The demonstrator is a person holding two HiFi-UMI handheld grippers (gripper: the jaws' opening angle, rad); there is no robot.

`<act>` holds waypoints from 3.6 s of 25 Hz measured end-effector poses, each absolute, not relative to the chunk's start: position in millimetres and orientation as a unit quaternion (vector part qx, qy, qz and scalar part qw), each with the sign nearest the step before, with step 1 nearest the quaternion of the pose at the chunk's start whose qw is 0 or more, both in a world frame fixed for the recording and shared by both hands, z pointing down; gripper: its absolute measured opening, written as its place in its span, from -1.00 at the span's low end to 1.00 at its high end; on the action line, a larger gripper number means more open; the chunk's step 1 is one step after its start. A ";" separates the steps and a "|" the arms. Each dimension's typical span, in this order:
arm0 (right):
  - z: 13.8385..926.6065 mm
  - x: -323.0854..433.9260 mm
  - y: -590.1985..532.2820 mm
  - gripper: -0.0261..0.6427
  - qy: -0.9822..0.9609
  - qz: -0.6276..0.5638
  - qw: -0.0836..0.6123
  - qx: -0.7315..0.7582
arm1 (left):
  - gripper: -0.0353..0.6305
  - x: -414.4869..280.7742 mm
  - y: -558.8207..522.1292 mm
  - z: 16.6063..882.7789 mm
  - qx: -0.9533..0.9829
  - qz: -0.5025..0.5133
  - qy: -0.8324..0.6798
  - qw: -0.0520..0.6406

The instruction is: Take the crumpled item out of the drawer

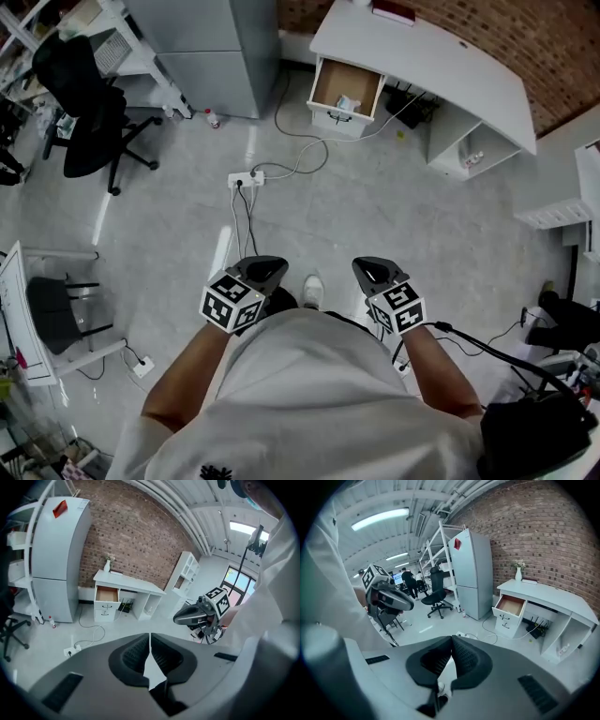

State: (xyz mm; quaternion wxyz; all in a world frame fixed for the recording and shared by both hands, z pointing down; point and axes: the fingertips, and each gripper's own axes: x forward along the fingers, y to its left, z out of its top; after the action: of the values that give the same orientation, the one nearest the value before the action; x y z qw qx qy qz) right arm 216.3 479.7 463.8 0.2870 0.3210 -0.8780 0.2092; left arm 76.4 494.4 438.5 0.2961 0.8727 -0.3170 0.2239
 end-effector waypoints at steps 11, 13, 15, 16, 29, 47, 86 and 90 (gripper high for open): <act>502.0 234.9 361.6 -0.83 -0.851 0.252 0.281 0.365 | -0.81 89.3 356.0 446.6 0.885 0.216 -0.296 0.289; 505.6 231.1 328.5 -0.81 -0.840 0.261 0.273 0.390 | -0.81 78.9 321.6 453.3 0.886 0.220 -0.288 0.290; 505.7 223.2 293.6 -0.74 -0.827 0.274 0.265 0.413 | -0.81 67.9 283.9 452.8 0.889 0.221 -0.278 0.287; 504.7 217.3 275.5 -0.72 -0.822 0.278 0.264 0.421 | -0.81 62.2 264.9 450.2 0.892 0.220 -0.273 0.286; 522.2 150.1 26.3 -0.72 -0.771 0.299 0.249 0.504 | -0.81 -42.2 51.5 460.7 0.903 0.226 -0.232 0.284; 694.3 251.1 -301.3 -0.59 -0.728 0.333 0.356 0.483 | -0.81 7.1 -190.8 479.8 0.855 0.237 -0.316 0.336; 954.7 263.5 -436.4 -0.73 -0.648 0.393 0.524 0.389 | -0.81 34.5 -324.9 582.6 0.826 0.268 -0.330 0.372; 940.7 264.0 -439.2 -0.78 -0.657 0.372 0.523 0.396 | -0.81 35.6 -322.0 577.9 0.828 0.265 -0.326 0.371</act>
State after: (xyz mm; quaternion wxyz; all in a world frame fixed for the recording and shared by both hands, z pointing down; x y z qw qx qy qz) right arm 264.0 -439.2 940.7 0.5229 0.3957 -0.6568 0.3722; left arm 35.6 -322.0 577.9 0.3712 0.8282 -0.3259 0.2648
